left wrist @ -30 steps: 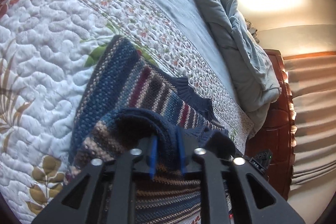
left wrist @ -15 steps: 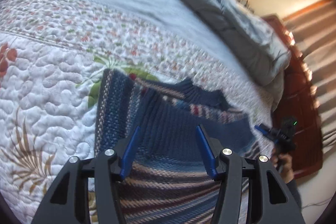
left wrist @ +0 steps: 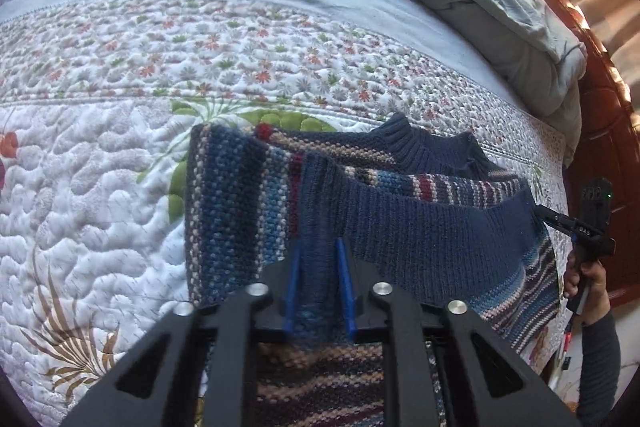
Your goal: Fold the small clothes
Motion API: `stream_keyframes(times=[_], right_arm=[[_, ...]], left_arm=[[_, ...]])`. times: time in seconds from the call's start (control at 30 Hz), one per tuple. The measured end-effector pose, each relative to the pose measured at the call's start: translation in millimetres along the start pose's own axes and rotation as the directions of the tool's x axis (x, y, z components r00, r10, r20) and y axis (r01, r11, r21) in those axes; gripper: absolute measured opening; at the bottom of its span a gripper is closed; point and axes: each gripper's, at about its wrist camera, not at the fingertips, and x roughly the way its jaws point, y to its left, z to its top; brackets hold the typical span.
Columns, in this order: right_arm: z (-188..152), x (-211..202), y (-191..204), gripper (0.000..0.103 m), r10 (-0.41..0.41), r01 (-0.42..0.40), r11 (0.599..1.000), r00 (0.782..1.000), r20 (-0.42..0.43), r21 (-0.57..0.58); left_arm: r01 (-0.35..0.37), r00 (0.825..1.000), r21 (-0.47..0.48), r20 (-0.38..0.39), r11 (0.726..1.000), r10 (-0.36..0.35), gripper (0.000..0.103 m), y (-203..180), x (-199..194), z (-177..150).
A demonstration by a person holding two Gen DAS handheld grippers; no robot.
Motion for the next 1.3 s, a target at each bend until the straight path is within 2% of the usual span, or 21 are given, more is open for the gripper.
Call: stream_keyframes(times=[0.03, 0.27, 0.4, 0.53, 0.63, 0.73, 0.83, 0.9, 1.03, 1.13, 1.3], right_arm=[[-1, 0, 2, 0.014, -0.004, 0.004, 1.0, 1.0, 0.004, -0.012], [0, -11, 12, 0.01, -0.058, 0.061, 0.997, 0.996, 0.063, -0.055], [12, -28, 23, 0.009, -0.072, 0.082, 0.994, 0.989, 0.131, -0.073], [33, -33, 26, 0.009, -0.103, 0.114, 0.993, 0.972, 0.21, -0.043], [47, -19, 23, 0.009, -0.142, 0.146, 0.989, 0.965, 0.219, -0.003], [54, 7, 15, 0.009, -0.182, 0.179, 0.983, 0.968, 0.174, 0.031], [55, 25, 11, 0.009, -0.229, 0.226, 0.973, 0.963, 0.142, 0.04], [58, 24, 12, 0.009, -0.232, 0.229, 0.973, 0.959, 0.16, 0.039], [67, 10, 19, 0.009, -0.234, 0.231, 0.972, 0.947, 0.221, 0.042], [75, 12, 18, 0.009, -0.238, 0.23, 0.971, 0.943, 0.233, 0.06], [72, 38, 9, 0.009, -0.276, 0.267, 0.961, 0.945, 0.177, 0.072]], left_arm=[[-0.004, 1.0, 0.011, 0.014, 1.0, 0.004, 0.012, -2, -1, -1], [0.0, 0.992, 0.039, 0.129, 0.999, -0.005, 0.009, -11, -23, -6], [0.027, 0.973, 0.053, 0.228, 0.998, -0.038, 0.009, -17, -53, 6], [0.031, 0.956, 0.049, 0.289, 0.998, -0.044, 0.009, -17, -67, 27], [0.013, 0.959, 0.018, 0.282, 1.0, -0.017, 0.009, -10, -54, 45], [-0.043, 0.976, -0.036, 0.212, 0.998, 0.05, 0.009, 1, -17, 54], [-0.089, 0.984, -0.069, 0.149, 0.994, 0.098, 0.009, 9, 12, 53], [-0.093, 0.983, -0.067, 0.154, 0.993, 0.102, 0.009, 9, 14, 54], [-0.082, 0.97, -0.058, 0.223, 0.995, 0.093, 0.009, 4, -6, 68], [-0.08, 0.965, -0.07, 0.243, 0.994, 0.095, 0.009, 3, -10, 80], [-0.144, 0.974, -0.09, 0.166, 0.986, 0.157, 0.009, 14, 25, 75]])
